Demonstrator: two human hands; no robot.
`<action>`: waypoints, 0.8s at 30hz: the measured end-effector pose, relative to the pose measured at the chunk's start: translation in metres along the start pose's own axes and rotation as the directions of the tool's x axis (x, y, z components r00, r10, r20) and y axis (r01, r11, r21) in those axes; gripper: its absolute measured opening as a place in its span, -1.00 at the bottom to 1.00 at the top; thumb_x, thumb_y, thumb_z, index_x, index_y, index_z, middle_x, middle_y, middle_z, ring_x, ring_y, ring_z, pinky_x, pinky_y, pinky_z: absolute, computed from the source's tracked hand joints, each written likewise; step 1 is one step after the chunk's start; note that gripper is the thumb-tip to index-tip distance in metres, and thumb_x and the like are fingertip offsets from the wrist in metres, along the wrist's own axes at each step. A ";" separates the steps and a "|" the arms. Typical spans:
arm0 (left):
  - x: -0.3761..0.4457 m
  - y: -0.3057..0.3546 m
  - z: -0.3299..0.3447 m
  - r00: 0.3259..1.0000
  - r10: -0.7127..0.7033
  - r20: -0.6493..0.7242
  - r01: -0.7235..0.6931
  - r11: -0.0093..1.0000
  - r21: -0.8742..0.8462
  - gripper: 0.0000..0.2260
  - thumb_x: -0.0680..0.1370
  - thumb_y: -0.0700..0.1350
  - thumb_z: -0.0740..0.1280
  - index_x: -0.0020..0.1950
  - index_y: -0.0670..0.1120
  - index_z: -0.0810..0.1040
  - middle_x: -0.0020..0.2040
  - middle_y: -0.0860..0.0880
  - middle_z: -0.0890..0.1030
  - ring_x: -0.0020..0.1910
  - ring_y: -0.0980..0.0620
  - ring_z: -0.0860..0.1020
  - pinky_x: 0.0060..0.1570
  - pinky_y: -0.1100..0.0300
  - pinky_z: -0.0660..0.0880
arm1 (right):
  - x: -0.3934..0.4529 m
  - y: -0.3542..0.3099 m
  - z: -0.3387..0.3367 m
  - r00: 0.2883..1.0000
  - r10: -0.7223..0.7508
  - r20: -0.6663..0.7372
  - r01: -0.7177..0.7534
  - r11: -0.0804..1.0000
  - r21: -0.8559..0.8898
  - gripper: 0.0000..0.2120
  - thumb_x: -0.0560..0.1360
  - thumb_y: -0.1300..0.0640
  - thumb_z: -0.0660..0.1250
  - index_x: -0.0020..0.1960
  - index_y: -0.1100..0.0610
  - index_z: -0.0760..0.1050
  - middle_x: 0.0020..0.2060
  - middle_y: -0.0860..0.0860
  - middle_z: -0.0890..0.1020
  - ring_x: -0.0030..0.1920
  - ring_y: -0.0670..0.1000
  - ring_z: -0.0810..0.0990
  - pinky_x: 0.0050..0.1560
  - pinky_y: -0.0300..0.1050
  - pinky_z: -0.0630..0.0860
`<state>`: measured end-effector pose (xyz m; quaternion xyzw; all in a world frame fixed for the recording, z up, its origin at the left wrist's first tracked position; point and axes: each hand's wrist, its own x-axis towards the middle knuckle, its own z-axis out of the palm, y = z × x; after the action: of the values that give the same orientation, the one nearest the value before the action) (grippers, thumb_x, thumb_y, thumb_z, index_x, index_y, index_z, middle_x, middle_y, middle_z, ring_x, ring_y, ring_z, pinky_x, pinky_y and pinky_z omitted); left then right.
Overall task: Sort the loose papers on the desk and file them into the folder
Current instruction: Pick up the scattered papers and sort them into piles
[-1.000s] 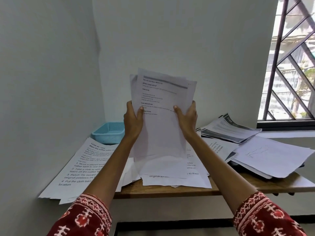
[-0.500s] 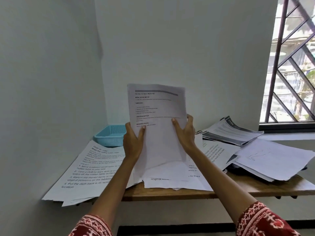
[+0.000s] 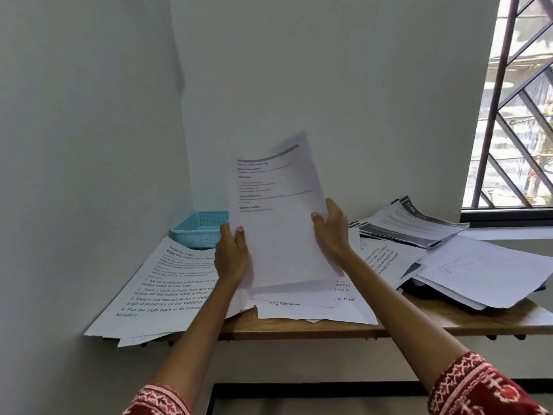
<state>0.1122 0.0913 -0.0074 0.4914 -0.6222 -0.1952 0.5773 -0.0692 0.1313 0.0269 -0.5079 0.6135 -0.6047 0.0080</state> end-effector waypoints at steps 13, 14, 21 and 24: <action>-0.004 -0.063 -0.050 0.936 -0.285 0.206 0.157 0.863 0.479 -0.52 0.54 -0.23 0.22 0.45 -0.03 0.24 0.31 -0.13 0.46 0.24 -0.16 0.45 0.17 0.04 0.37 | -0.007 0.048 -0.009 0.827 0.491 0.275 -0.188 0.702 -0.687 -0.19 0.45 -0.21 0.35 0.43 0.29 0.13 0.31 0.19 0.46 0.30 0.18 0.45 0.21 0.00 0.41; -0.008 -0.065 -0.047 0.950 -0.272 0.151 0.165 0.852 0.497 -0.58 0.54 -0.22 0.22 0.40 -0.02 0.34 0.28 -0.11 0.49 0.22 -0.14 0.46 0.15 0.06 0.37 | -0.006 0.049 -0.007 0.805 0.519 0.287 -0.184 0.679 -0.711 -0.14 0.42 -0.24 0.37 0.43 0.30 0.12 0.31 0.19 0.46 0.31 0.19 0.45 0.23 0.00 0.40; -0.012 -0.071 -0.044 0.961 -0.274 0.042 0.240 0.896 0.374 -0.79 0.49 -0.18 0.30 0.08 0.00 0.59 0.09 -0.03 0.61 0.07 -0.09 0.53 0.02 0.13 0.39 | 0.006 0.052 0.012 0.746 0.598 0.294 -0.231 0.646 -0.727 -0.18 0.29 -0.05 0.57 0.36 0.28 0.27 0.22 0.18 0.51 0.25 0.20 0.48 0.24 0.06 0.45; -0.012 -0.071 -0.045 0.949 -0.315 0.035 0.287 0.901 0.326 -0.82 0.47 -0.18 0.30 0.00 0.03 0.61 0.03 -0.01 0.62 0.04 -0.08 0.54 -0.01 0.15 0.39 | 0.007 0.057 0.014 0.745 0.596 0.300 -0.274 0.682 -0.678 -0.26 0.29 0.03 0.58 0.29 0.30 0.31 0.21 0.20 0.51 0.22 0.21 0.50 0.20 0.08 0.48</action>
<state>0.1790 0.0846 -0.0596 0.6589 -0.5863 -0.2008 0.4264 -0.0987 0.1020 -0.0150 -0.4539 0.8525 -0.2072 0.1560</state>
